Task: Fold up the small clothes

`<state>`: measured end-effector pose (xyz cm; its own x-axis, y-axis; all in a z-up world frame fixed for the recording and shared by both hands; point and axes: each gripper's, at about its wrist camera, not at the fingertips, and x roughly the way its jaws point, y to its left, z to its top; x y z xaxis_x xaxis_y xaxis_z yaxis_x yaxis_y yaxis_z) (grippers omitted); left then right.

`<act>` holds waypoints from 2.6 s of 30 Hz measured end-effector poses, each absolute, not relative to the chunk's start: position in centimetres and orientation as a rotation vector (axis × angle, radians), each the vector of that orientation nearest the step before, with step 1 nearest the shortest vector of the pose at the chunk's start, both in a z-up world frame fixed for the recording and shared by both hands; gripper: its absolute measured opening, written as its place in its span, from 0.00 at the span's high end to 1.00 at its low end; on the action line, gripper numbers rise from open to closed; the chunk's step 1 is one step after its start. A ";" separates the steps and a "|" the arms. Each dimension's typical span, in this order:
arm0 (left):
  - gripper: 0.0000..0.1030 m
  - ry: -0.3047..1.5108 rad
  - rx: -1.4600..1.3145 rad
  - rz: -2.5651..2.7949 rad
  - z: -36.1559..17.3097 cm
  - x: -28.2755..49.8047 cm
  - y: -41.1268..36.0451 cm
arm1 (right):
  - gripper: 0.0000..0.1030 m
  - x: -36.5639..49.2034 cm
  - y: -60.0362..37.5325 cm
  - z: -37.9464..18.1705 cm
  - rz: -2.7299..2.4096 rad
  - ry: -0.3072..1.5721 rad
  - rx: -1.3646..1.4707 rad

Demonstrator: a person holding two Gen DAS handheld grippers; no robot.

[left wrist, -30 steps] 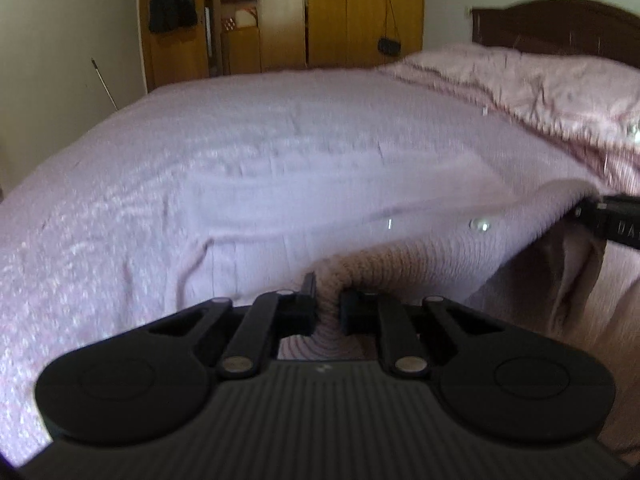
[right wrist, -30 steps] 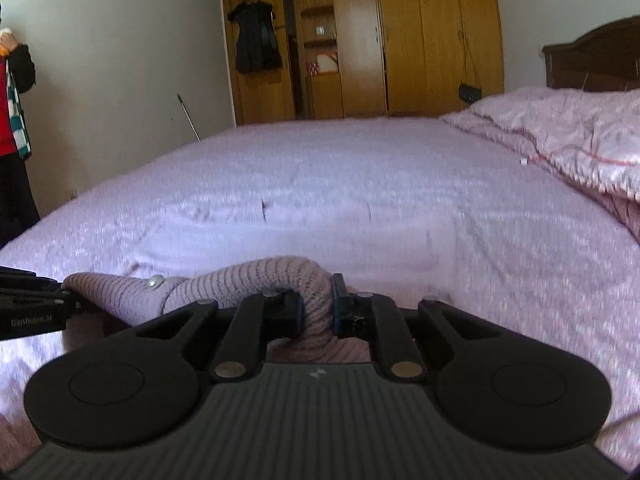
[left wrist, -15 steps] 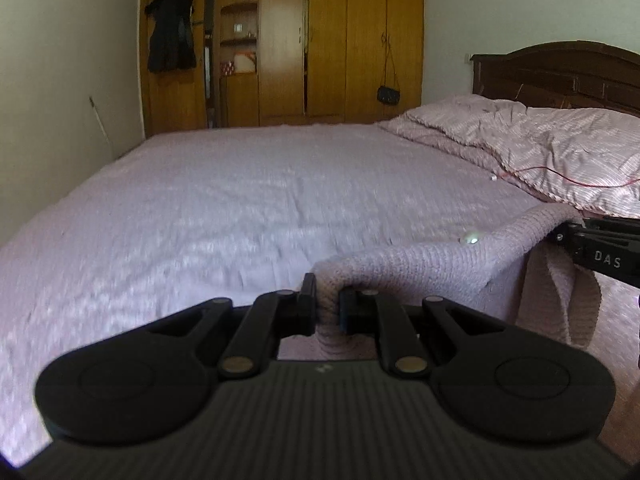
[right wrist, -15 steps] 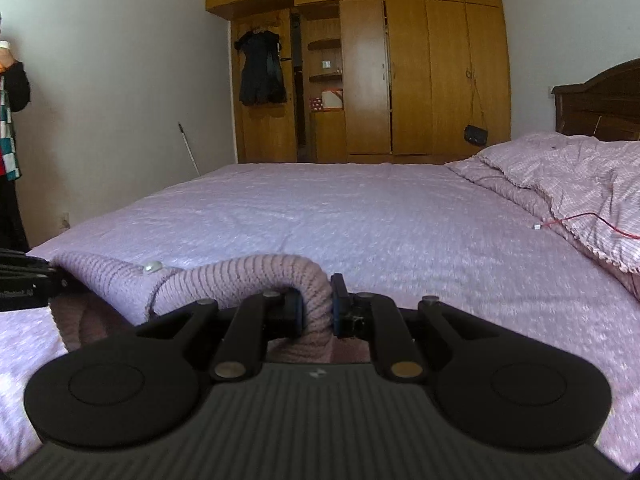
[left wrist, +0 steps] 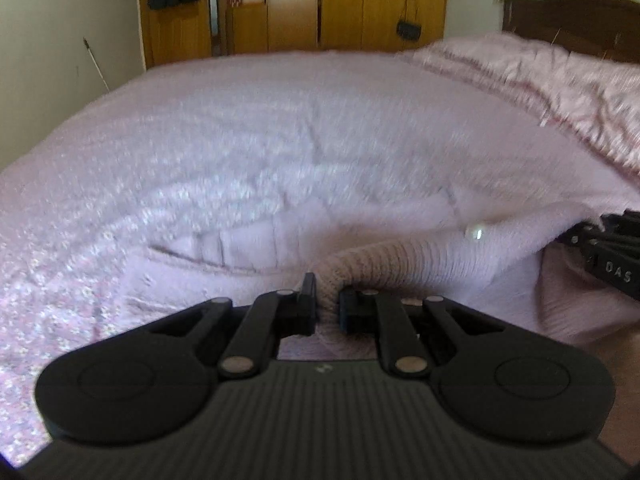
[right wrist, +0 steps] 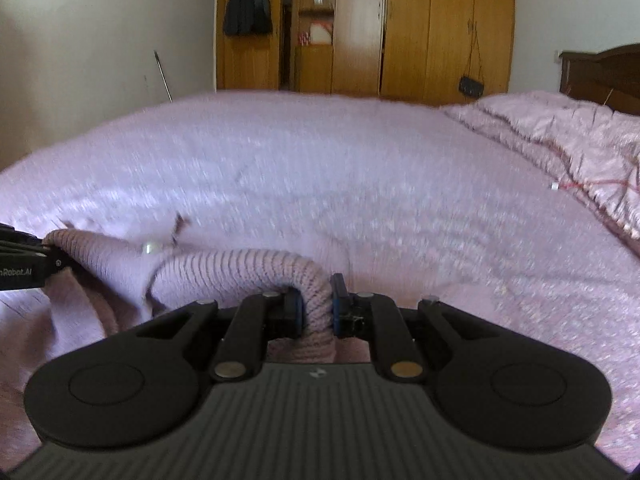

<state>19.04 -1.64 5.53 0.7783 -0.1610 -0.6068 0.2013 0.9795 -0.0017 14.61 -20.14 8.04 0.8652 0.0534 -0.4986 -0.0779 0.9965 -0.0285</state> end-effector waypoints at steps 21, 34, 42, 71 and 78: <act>0.50 0.634 0.114 -0.149 7.9 16.3 -0.9 | 0.41 10.3 -23.4 8.5 0.063 0.514 0.056; 0.49 0.660 0.080 -0.242 7.4 10.3 -2.3 | 0.31 3.5 -21.4 7.7 0.130 0.482 -0.040; 0.49 0.708 0.167 -0.296 4.4 10.7 -4.6 | 0.20 5.4 -20.9 6.1 0.168 0.556 -0.018; 0.85 0.515 0.288 -0.280 7.0 12.4 -2.6 | 0.87 8.4 -22.4 7.0 0.096 0.501 0.099; 0.88 0.473 0.272 -0.123 9.3 16.1 2.2 | 0.95 10.7 -24.2 10.5 0.029 0.452 -0.052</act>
